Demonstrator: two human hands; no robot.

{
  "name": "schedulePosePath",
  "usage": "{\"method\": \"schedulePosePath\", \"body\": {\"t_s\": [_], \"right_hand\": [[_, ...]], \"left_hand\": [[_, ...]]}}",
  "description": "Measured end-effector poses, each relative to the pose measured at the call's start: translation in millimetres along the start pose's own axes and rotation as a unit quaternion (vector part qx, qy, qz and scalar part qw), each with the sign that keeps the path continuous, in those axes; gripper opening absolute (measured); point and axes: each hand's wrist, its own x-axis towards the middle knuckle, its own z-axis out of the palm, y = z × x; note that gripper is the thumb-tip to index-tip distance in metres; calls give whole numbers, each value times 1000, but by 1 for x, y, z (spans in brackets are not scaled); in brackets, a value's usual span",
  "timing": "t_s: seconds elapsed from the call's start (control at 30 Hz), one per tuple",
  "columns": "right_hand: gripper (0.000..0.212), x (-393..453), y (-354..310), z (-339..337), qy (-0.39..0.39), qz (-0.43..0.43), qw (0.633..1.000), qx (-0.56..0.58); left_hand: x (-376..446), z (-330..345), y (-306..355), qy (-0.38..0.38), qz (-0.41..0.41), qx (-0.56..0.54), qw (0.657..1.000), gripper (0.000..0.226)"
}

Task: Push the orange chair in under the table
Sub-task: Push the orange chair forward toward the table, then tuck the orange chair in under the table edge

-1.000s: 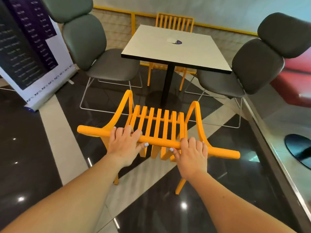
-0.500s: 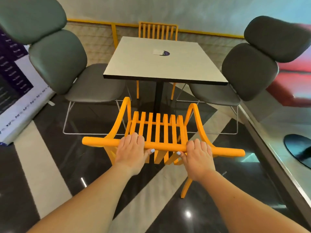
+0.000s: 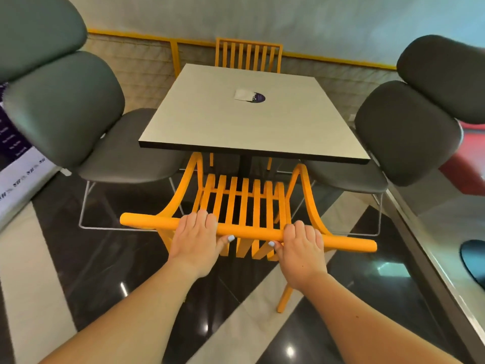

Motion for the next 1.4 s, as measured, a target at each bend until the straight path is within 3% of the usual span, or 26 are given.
{"method": "schedulePosePath", "body": {"t_s": [0.17,0.5,0.87,1.17,1.27,1.4], "right_hand": [[34,53,19,13,-29,-26,999,-10],[47,113,18,18,-2,-1,1000,-13],[42,91,21,18,-33,-8,999,1],[38,98,77,5,-92,-35,995,1],[51,97,79,4,-82,-43,995,-25],[52,92,80,10,-40,24,998,-32]], "left_hand": [[46,13,-1,0,-11,-1,1000,42],[109,21,-20,31,14,-29,999,44],[80,29,-17,6,-19,-53,998,37],[83,26,40,-32,-44,-78,995,38],[83,23,29,-26,-42,-84,995,46],[81,19,4,-14,-87,-70,994,60]]}}
